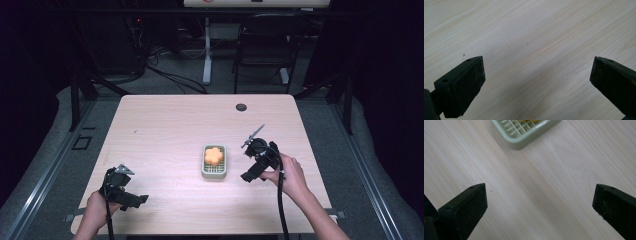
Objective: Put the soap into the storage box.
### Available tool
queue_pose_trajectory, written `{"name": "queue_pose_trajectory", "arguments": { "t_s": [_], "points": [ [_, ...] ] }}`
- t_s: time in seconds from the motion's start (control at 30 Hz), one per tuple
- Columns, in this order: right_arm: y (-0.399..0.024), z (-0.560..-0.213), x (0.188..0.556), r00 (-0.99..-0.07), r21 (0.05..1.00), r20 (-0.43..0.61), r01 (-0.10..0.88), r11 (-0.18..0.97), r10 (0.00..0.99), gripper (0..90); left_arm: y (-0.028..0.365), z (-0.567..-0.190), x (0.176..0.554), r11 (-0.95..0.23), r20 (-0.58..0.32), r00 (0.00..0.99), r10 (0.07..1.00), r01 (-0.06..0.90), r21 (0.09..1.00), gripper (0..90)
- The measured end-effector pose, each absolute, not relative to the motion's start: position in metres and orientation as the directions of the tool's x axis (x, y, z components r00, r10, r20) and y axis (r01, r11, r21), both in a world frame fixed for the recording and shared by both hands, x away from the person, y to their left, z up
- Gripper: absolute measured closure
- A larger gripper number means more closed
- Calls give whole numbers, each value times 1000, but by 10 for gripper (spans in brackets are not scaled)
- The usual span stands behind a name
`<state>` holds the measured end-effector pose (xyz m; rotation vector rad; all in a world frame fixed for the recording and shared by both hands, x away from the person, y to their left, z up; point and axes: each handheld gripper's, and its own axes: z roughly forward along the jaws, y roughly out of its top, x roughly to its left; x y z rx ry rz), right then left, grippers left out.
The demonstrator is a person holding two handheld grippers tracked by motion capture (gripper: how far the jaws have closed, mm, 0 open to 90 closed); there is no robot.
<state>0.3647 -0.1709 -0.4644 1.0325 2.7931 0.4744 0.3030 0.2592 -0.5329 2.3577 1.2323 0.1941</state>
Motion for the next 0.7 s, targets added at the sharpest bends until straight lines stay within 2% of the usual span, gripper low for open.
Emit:
{"name": "queue_pose_trajectory", "arguments": {
  "t_s": [0.57, 0.7],
  "points": [
    [-241, -501, 323, -656, 364, 41, 712, 600, 753, 0, 258, -533, 303, -488, -86, 586, 806, 739, 465, 1],
    [-249, -512, 318, -644, 326, 63, 736, 594, 763, 2, 258, -533, 303, -491, -87, 590, 803, 737, 465, 1]
  ]
}}
